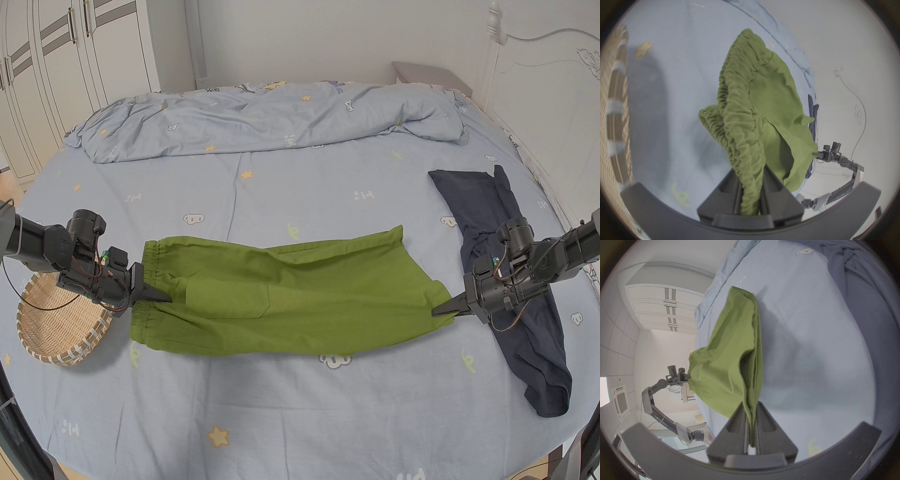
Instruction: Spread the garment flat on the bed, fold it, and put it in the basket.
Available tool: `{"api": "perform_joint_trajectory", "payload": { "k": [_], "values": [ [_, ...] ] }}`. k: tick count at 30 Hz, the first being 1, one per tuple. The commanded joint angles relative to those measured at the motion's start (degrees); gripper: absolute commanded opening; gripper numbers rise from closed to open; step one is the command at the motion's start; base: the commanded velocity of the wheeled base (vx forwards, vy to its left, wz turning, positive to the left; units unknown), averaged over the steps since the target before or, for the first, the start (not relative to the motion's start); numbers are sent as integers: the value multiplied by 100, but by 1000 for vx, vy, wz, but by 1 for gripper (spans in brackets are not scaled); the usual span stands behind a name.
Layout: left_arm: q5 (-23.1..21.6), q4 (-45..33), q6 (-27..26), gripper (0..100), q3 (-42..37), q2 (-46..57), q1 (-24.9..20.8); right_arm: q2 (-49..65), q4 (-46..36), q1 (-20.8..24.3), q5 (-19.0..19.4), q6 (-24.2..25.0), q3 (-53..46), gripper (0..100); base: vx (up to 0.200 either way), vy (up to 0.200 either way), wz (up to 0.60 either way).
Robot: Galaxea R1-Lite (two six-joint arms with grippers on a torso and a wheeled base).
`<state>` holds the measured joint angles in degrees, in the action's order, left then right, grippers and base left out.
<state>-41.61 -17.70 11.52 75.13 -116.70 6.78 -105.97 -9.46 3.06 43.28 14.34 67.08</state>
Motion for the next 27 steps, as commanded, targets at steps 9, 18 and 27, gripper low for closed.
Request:
{"api": "perform_joint_trajectory", "payload": {
  "k": [9,18,27],
  "values": [
    [170,-691,-1231,0,-1791,780,500,2529,-135,591,-584,-27,-2806,0,0,0,0],
    [250,-533,-1381,0,-2363,930,526,2555,454,1048,-838,-177,-3975,0,0,0,0],
    [250,-533,-1433,0,-2530,1044,605,2186,1016,1056,-838,-177,-4335,0,0,0,0]
  ]
}}
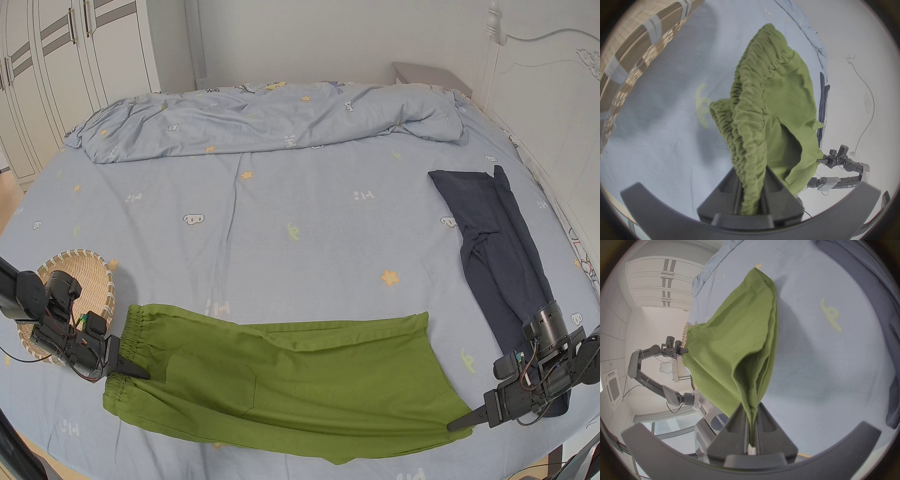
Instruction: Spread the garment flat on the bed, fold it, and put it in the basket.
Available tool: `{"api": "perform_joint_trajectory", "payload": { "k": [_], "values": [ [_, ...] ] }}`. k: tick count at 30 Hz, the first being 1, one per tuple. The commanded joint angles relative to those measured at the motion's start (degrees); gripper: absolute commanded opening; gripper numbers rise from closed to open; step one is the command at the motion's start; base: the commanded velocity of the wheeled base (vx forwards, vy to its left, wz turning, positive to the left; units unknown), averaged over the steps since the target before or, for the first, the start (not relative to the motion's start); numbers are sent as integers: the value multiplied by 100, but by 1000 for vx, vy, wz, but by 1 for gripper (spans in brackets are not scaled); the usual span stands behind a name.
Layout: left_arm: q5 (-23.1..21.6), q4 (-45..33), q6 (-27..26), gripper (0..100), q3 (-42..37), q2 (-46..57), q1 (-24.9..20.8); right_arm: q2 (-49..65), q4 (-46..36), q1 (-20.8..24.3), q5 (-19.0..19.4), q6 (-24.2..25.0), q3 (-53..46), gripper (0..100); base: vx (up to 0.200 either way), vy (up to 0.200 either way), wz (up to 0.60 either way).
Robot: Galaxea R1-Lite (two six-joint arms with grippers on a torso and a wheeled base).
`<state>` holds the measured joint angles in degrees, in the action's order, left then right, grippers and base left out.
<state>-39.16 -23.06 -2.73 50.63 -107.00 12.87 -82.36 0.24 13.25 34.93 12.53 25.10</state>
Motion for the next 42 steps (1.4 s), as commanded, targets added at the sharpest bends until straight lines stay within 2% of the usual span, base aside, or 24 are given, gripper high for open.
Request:
{"api": "perform_joint_trajectory", "payload": {
  "k": [1,5,6,16,21,24,28,31,36,38,42],
  "values": [
    [4,4,-8,0,-79,74,-4,-175,46,37,-3,4,-137,0,0,0,0],
    [13,13,-8,0,-106,39,-66,-325,187,28,-3,-5,-207,0,0,0,0],
    [13,13,-8,0,-106,30,-92,-369,195,28,-3,-5,-207,100,0,0,0],
    [110,4,-61,0,-255,320,-347,-333,512,-51,-30,12,-269,100,0,0,0],
    [110,4,-61,0,-255,460,-347,466,433,37,-74,100,-23,100,0,0,0],
    [110,-49,-70,0,-220,671,-277,1301,-103,257,-74,346,619,100,0,0,0],
    [119,-58,-78,0,-202,997,-171,1433,-525,327,-65,373,1050,100,0,0,0],
    [119,-58,-78,0,-202,1243,-57,1354,-473,362,23,364,1234,100,0,0,0],
    [119,-67,-78,0,-220,1295,-92,106,-68,1232,120,452,1770,100,0,0,0],
    [119,-67,-78,0,-229,1278,-101,-333,274,1443,120,452,1814,100,0,0,0],
    [128,-67,-105,0,-229,1260,-92,-1072,907,1540,146,426,1893,100,0,0,0]
  ]
}}
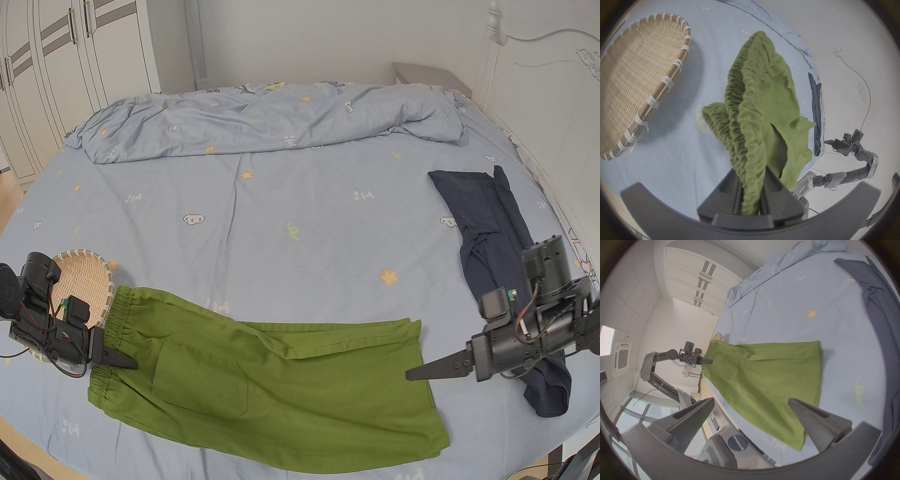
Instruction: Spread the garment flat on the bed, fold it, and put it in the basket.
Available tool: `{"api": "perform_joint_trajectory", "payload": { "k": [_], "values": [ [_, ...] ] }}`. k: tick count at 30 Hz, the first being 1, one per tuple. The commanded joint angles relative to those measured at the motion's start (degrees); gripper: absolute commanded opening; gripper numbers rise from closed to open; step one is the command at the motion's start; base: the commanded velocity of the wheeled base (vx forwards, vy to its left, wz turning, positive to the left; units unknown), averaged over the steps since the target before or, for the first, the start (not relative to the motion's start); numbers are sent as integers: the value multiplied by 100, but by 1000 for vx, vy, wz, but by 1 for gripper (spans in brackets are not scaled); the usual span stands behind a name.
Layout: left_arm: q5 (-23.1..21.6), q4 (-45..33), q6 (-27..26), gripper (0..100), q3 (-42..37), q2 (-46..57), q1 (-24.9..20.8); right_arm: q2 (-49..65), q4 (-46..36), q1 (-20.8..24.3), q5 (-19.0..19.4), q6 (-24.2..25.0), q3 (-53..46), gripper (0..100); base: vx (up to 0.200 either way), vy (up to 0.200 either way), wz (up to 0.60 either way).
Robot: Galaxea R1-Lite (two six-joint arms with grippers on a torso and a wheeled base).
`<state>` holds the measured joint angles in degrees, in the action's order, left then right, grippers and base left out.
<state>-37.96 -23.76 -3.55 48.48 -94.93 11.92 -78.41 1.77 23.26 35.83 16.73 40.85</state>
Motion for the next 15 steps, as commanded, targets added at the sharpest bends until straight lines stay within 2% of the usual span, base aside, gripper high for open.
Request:
{"api": "perform_joint_trajectory", "payload": {
  "k": [1,7,11,15],
  "values": [
    [8,3,-50,0,-14,53,21,-1722,948,539,82,6,362,100,0,0,0],
    [8,3,-67,0,-5,71,56,-2811,1484,548,425,-11,696,100,0,0,0],
    [17,3,-67,0,-5,80,56,-3189,1889,513,434,-29,810,100,0,0,0],
    [26,3,-67,0,-5,53,65,-3409,2478,258,425,24,854,100,0,0,0]
  ]
}}
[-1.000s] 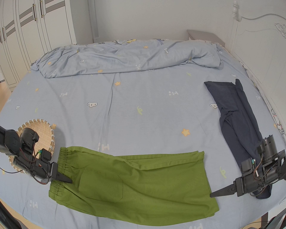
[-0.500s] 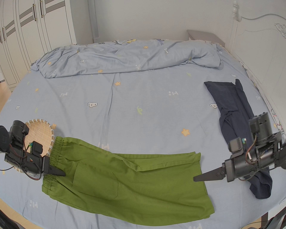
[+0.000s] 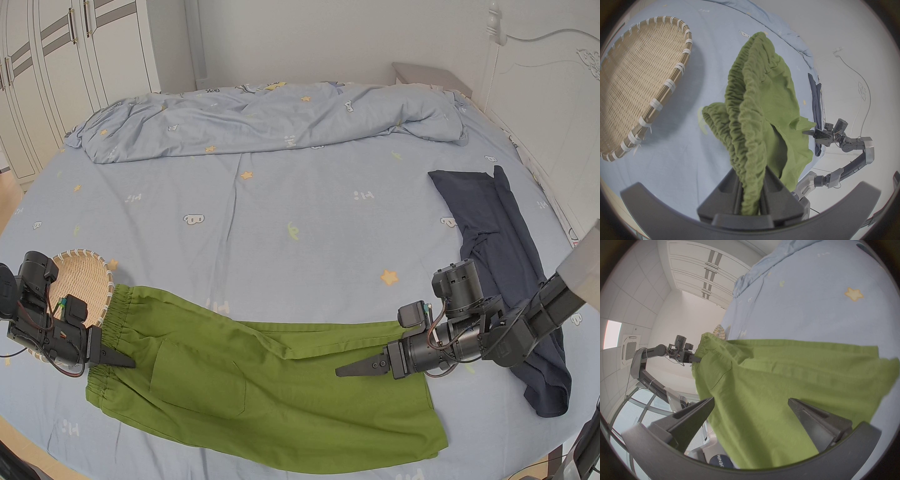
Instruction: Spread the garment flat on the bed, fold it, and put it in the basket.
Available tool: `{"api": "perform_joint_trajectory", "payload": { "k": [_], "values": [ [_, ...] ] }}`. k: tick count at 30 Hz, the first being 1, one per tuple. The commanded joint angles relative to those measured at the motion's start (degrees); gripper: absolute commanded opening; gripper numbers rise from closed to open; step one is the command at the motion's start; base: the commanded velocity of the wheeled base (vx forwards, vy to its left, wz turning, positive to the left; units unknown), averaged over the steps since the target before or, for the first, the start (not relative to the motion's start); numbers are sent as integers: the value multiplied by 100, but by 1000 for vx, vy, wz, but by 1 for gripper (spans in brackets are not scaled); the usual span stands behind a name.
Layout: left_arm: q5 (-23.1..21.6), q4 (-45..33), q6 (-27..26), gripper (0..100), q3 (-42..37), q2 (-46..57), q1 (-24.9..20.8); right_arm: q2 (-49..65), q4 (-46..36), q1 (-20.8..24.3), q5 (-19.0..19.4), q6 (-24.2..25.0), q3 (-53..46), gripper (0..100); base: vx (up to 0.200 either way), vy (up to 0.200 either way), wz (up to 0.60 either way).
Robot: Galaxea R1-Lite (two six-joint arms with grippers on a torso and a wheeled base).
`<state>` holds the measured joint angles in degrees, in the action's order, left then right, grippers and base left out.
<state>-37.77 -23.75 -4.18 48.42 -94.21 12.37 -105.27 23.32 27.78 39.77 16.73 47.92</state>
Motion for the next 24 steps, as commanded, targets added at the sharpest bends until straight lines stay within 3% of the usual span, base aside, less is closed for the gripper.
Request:
{"api": "perform_joint_trajectory", "payload": {
  "k": [1,7,14,20,24],
  "values": [
    [6,2,-4,0,1,-19,19,-723,322,-194,31,24,147,100,0,0,0],
    [24,2,-48,0,1,-133,28,-741,630,-880,49,331,306,100,0,0,0],
    [59,10,-48,0,18,-168,55,-715,630,-1346,49,454,455,100,0,0,0],
    [50,2,-13,0,62,-98,55,-302,621,-1372,40,674,411,100,0,0,0],
    [59,-754,-4,0,537,69,143,683,603,-1302,40,1008,121,100,0,0,0]
  ]
}}
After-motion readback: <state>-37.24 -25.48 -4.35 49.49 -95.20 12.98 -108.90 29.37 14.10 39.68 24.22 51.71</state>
